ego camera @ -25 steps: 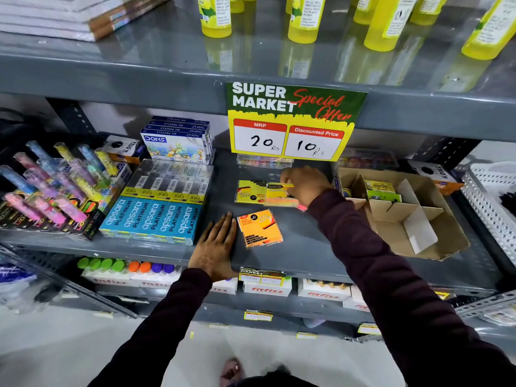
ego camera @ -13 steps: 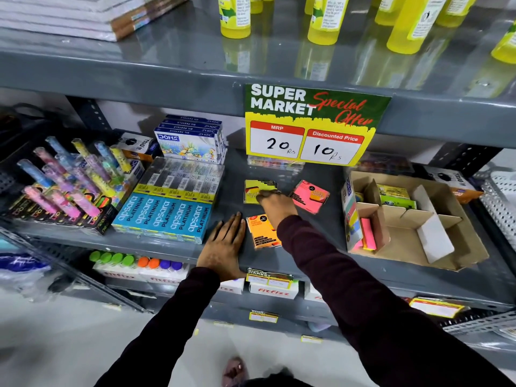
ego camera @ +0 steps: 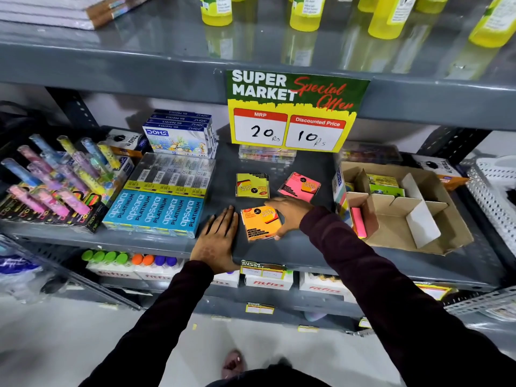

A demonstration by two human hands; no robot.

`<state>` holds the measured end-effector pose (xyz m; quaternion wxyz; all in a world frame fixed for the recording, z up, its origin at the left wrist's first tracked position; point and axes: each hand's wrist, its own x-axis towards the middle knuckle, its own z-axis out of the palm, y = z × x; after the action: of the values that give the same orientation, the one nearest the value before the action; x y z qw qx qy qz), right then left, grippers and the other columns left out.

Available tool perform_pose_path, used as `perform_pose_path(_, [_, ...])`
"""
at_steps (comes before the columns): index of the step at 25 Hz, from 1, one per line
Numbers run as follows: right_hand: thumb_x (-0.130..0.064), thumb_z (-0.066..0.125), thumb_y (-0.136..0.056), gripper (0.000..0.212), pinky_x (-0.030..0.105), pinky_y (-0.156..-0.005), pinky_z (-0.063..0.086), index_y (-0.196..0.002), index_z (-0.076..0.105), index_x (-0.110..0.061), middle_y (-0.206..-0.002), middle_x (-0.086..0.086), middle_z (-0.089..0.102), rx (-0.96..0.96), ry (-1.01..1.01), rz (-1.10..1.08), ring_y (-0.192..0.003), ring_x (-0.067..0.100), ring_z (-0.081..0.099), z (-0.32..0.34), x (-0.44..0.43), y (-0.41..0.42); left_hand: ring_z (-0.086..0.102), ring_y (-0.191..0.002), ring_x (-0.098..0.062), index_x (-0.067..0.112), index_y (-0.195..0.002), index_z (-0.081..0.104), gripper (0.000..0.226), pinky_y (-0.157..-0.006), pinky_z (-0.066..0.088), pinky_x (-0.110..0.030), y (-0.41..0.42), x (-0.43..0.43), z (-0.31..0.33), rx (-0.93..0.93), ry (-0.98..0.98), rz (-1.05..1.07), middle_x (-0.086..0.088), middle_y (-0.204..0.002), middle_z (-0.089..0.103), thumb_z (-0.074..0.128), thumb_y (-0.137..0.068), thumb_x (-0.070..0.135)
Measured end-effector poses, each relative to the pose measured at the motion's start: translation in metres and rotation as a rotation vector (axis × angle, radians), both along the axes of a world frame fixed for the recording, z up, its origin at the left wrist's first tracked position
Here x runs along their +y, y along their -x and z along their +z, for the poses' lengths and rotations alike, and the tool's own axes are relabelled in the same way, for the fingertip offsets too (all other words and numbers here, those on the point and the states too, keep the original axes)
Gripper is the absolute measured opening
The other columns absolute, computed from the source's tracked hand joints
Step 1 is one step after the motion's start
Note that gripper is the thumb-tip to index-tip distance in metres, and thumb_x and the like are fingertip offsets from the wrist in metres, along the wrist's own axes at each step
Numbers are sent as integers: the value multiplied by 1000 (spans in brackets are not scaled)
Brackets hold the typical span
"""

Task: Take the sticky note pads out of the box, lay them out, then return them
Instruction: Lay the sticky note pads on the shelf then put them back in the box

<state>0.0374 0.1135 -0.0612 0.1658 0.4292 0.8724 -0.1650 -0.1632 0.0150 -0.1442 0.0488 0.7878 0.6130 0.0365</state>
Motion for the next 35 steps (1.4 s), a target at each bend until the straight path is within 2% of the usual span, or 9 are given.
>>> perform_pose_path(6, [-43, 80, -64, 97, 34, -111, 35, -143, 35, -9, -147, 13, 40, -22, -122, -23, -133, 28, 39, 1, -5, 1, 31, -133, -37, -2, -139, 24, 119, -108, 24, -54, -1, -1, 3, -19, 23, 15, -24, -147, 29, 52, -43, 64])
perform_pose_path(11, [-55, 76, -62, 98, 35, -113, 31, -139, 40, -6, -143, 15, 43, 48, -192, -181, -132, 30, 39, 9, -35, -18, 30, -134, -35, -1, -140, 23, 125, -109, 22, -52, -2, -3, 3, 14, 27, 10, -23, -147, 29, 77, -39, 52])
perform_pose_path(14, [-60, 74, -59, 90, 35, -108, 37, -129, 50, -9, -131, 14, 54, 193, -289, -421, -124, 30, 47, 26, -54, -38, 30, -133, -35, -1, -139, 24, 126, -109, 21, -51, -2, -4, 3, 16, -2, 20, -23, -147, 29, 83, -38, 46])
perform_pose_path(18, [-56, 71, -68, 54, 33, -85, 49, -95, 70, -10, -100, 16, 73, 356, -470, -886, -101, 31, 65, 51, -75, -92, 26, -135, -35, -1, -139, 25, 125, -111, 18, -50, -2, -1, -3, 1, -36, 5, -23, -148, 27, 85, -38, 41])
perform_pose_path(23, [-74, 59, -52, 82, 39, -86, 53, -88, 69, 0, -93, 21, 73, 391, -445, -1363, -96, 35, 66, 42, -81, -156, 34, -130, -40, -6, -134, 32, 121, -109, 14, -44, 2, 1, -11, -27, -60, -16, -28, -142, 34, 71, -32, 45])
perform_pose_path(25, [-78, 48, -45, 90, 40, -88, 54, -91, 70, -4, -96, 19, 73, 381, -391, -1413, -97, 35, 67, 31, -74, -167, 32, -131, -40, -6, -135, 31, 122, -108, 20, -51, 1, 2, -10, -32, -48, -17, -28, -143, 33, 79, -33, 41])
perform_pose_path(30, [-65, 57, -75, 74, 45, -103, 45, -115, 62, -3, -119, 23, 66, 435, -269, -1445, -114, 38, 58, -4, -61, -170, 24, -135, -39, -4, -139, 24, 127, -110, 18, -54, 0, 2, -6, -18, -17, -17, -27, -147, 27, 88, -37, 37])
perform_pose_path(33, [-60, 46, -86, 82, 47, -116, 23, -139, 35, 1, -145, 32, 35, 313, -295, -1443, -135, 44, 31, -19, -66, -165, 22, -136, -38, -3, -140, 21, 127, -111, 13, -51, 0, 2, -5, 6, -22, -23, -26, -148, 24, 86, -40, 39])
perform_pose_path(35, [-55, 37, -92, 77, 46, -117, 21, -141, 31, 4, -148, 34, 23, 265, -319, -1421, -138, 45, 22, -21, -69, -160, 18, -137, -36, -2, -141, 18, 127, -112, 11, -49, 0, 2, -4, 28, -24, -23, -25, -149, 21, 85, -43, 42])
